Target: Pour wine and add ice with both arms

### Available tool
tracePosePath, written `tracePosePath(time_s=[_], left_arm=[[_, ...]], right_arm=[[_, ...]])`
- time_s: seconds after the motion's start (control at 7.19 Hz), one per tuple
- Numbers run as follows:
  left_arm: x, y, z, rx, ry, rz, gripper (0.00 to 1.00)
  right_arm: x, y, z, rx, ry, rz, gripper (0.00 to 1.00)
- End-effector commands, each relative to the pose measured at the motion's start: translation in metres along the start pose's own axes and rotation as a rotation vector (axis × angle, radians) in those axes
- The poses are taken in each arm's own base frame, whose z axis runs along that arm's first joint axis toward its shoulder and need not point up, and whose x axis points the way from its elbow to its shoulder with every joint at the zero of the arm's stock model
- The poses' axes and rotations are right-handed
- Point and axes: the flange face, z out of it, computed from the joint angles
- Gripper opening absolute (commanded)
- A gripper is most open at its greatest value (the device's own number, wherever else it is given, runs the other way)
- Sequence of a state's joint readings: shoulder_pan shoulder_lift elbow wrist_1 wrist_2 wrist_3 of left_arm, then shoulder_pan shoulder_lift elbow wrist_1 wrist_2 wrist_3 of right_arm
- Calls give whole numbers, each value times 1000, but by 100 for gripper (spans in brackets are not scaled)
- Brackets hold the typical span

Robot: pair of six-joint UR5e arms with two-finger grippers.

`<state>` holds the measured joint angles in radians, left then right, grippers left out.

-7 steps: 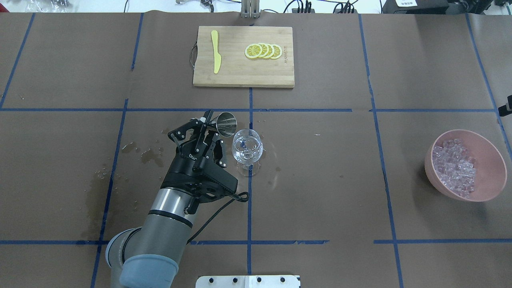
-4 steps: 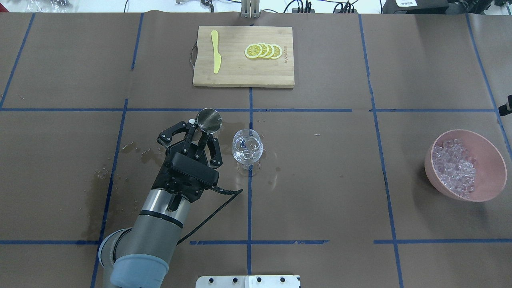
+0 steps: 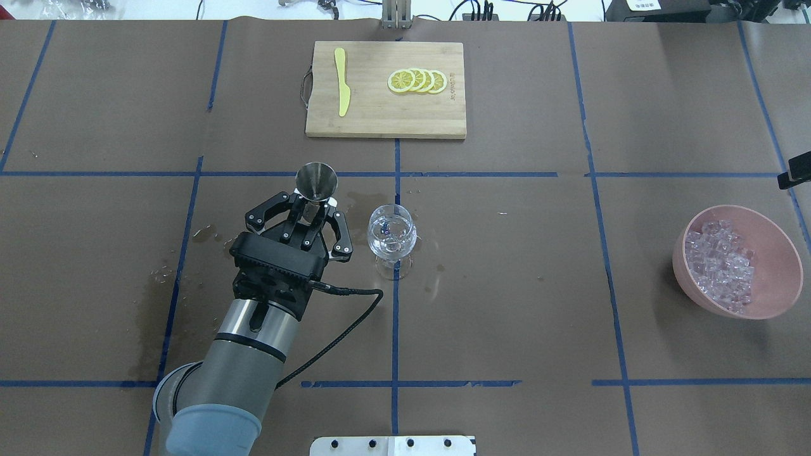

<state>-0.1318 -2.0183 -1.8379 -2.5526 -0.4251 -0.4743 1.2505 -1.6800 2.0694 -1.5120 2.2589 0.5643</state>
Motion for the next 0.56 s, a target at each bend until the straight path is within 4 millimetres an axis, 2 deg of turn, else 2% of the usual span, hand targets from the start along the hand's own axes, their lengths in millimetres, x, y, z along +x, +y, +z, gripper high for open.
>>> tracePosePath(time_s=[0.0,0.14,0.28,0.42], left_arm=[[-5,-10,-1,10,2,-65,0],[-5,-11,-1,11,2,-72,0],[-12,-3,-1,4,-3,-144,0],[-14,0,-1,1,-4,-203,0]], right_arm=[[-9,27,22,35,-1,-9,100],[-18,41,37,82,0,-20,100],[-22,52,50,80,9,-35,100],[-24,55,55,72,16,-43,100]])
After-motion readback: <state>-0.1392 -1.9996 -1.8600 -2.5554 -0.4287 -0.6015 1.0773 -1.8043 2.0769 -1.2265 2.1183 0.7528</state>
